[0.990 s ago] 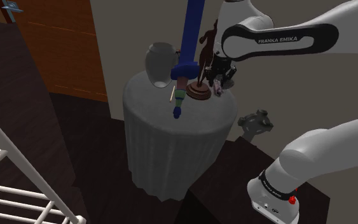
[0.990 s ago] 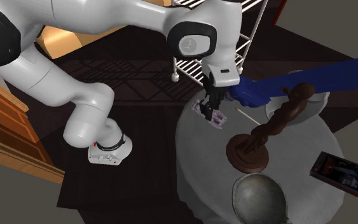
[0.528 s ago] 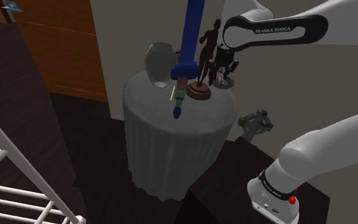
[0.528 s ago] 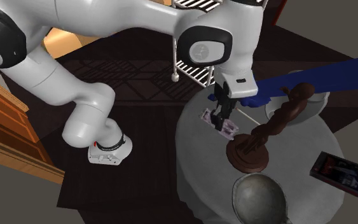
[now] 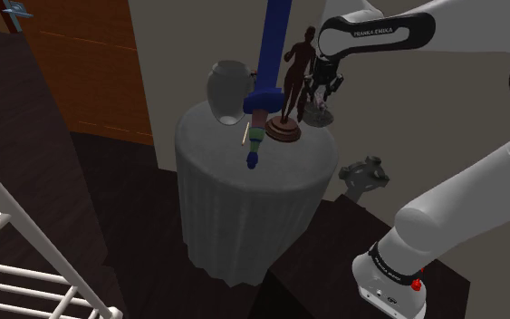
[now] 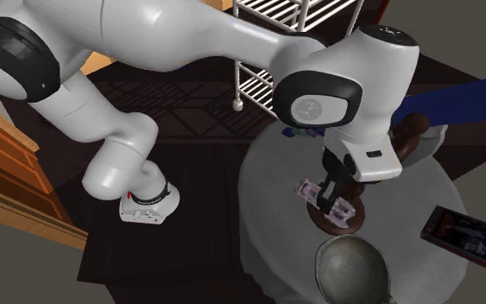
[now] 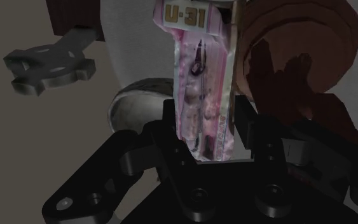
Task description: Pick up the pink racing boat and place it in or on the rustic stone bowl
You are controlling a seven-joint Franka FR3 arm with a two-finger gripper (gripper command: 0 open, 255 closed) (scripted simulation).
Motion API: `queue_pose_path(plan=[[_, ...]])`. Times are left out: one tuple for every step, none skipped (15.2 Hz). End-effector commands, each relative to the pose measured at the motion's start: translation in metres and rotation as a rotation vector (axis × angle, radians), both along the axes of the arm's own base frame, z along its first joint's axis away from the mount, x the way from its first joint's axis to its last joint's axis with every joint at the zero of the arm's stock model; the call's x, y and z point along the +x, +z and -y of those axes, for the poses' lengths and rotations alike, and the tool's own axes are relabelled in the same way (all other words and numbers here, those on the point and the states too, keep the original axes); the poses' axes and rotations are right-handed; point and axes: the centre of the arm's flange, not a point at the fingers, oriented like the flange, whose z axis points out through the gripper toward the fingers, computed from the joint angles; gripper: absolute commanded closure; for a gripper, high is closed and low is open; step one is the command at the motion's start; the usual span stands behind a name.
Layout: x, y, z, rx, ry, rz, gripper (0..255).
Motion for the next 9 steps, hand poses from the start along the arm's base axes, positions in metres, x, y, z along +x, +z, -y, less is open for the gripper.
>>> queue_pose_path(plan=[[0.008,-0.003,0.028,0.000,0.000,-0.002,255],[0.013,-0.003,0.040,0.000,0.000,-0.002,255],[0.018,-0.002,0.052,0.000,0.000,-0.002,255],[0.023,-0.002,0.065,0.000,0.000,-0.002,255],[0.028,-0.002,0.077,0.000,0.000,-0.002,255],[0.033,-0.002,0.089,0.000,0.000,-0.002,255],[0.038,-0.002,0.101,0.000,0.000,-0.002,255],[0.042,-0.002,0.114,0.000,0.000,-0.002,255],[0.047,-0.001,0.126,0.000,0.000,-0.002,255]])
